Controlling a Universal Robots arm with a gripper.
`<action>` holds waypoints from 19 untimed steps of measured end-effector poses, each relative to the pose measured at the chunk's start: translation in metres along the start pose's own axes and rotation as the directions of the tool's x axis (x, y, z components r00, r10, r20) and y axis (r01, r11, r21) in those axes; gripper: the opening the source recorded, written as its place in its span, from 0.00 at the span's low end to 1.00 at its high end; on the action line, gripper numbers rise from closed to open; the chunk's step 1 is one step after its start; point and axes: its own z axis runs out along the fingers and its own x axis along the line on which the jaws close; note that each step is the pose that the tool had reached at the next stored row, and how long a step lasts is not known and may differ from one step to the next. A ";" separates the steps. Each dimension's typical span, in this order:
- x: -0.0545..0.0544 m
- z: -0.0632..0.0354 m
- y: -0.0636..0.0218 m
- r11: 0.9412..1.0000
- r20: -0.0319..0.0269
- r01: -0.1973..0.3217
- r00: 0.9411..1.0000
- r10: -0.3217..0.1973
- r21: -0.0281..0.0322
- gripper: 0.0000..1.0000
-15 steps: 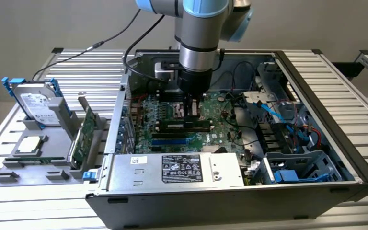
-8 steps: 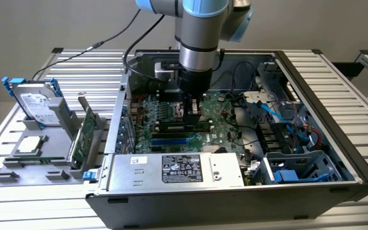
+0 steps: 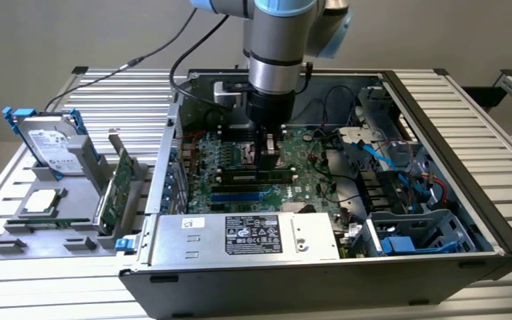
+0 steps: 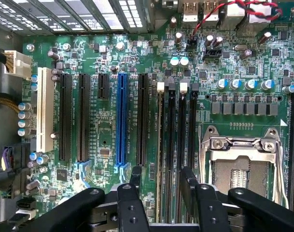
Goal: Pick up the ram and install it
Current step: 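Press down the ram until it locks into place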
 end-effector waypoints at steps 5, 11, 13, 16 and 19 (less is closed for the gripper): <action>0.001 -0.0097 0.0011 1.000 0.000 0.000 1.000 0.000 -0.002 0.45; 0.001 -0.0121 0.0013 1.000 0.000 0.000 1.000 0.000 -0.002 0.25; 0.001 -0.0123 0.0013 1.000 0.000 0.000 1.000 0.000 -0.002 0.13; 0.001 -0.0124 0.0013 1.000 0.000 0.000 1.000 0.000 -0.002 0.11; 0.001 -0.0118 0.0015 1.000 0.000 0.000 1.000 0.000 -0.002 0.11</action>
